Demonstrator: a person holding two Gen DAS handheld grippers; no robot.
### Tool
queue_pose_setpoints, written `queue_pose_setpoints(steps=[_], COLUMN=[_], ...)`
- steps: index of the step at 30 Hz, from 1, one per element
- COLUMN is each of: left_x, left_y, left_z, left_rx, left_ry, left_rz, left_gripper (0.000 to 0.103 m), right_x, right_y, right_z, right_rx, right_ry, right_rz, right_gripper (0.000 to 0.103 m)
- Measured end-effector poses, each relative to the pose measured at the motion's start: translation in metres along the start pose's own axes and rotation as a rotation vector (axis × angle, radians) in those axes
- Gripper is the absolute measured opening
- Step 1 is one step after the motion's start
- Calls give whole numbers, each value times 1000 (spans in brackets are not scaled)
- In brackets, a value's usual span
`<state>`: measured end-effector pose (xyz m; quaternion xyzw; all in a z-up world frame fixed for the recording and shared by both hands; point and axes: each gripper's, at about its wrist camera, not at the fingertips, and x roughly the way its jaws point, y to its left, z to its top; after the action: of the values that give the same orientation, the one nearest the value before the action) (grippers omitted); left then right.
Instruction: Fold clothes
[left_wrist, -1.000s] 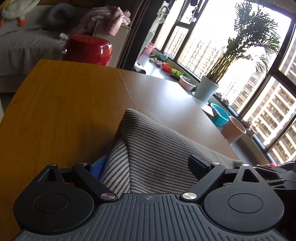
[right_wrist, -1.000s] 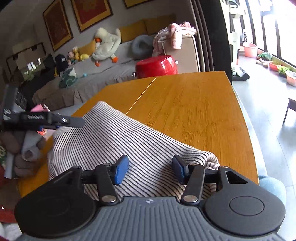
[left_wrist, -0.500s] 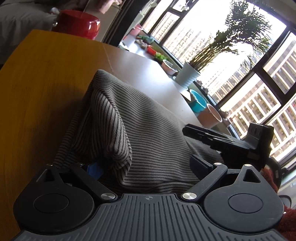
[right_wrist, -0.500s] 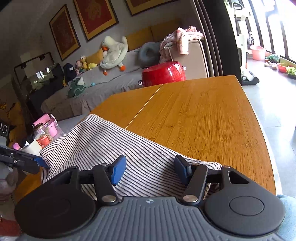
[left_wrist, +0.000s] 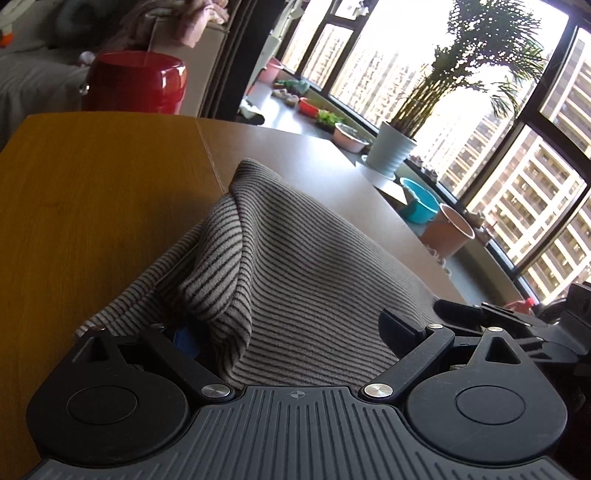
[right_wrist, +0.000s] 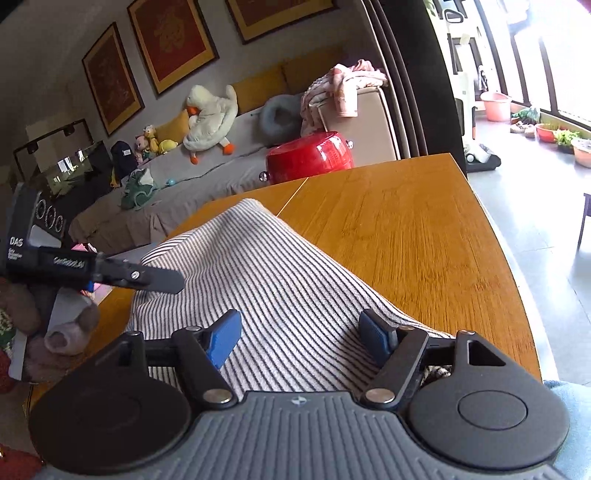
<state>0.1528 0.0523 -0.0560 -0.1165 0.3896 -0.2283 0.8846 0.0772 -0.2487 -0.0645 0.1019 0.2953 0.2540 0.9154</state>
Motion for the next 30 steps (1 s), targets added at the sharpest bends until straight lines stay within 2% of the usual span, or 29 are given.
queue_pose_setpoints(steps=[3, 6, 10, 14, 17, 19, 24, 26, 30], left_x=[15, 25, 25, 8, -18, -32, -9, 5, 9], left_y=[9, 32, 55, 67, 53, 41, 28, 28, 36], left_z=[20, 41, 55, 52, 44, 37, 20, 14, 13], left_rx=[-24, -128, -216, -243, -175, -144, -170, -161, -179], left_ry=[2, -5, -34, -95, -201, -247, -169, -145, -159], left_rz=[-21, -54, -13, -4, -7, -50, -229, -234, -266], left_gripper=[98, 98, 98, 98, 98, 98, 98, 98, 98], right_x=[3, 10, 26, 39, 51, 60, 84, 87, 82], right_y=[6, 20, 40, 41, 42, 46, 54, 55, 54], right_z=[-1, -1, 2, 9, 14, 18, 27, 29, 27], right_rx=[-3, -31, -88, -89, -86, -90, -108, -113, -121], right_ry=[3, 17, 39, 46, 51, 57, 71, 76, 86], right_rz=[4, 28, 39, 37, 27, 22, 41, 45, 53], right_gripper=[74, 82, 89, 91, 94, 96, 97, 97, 97])
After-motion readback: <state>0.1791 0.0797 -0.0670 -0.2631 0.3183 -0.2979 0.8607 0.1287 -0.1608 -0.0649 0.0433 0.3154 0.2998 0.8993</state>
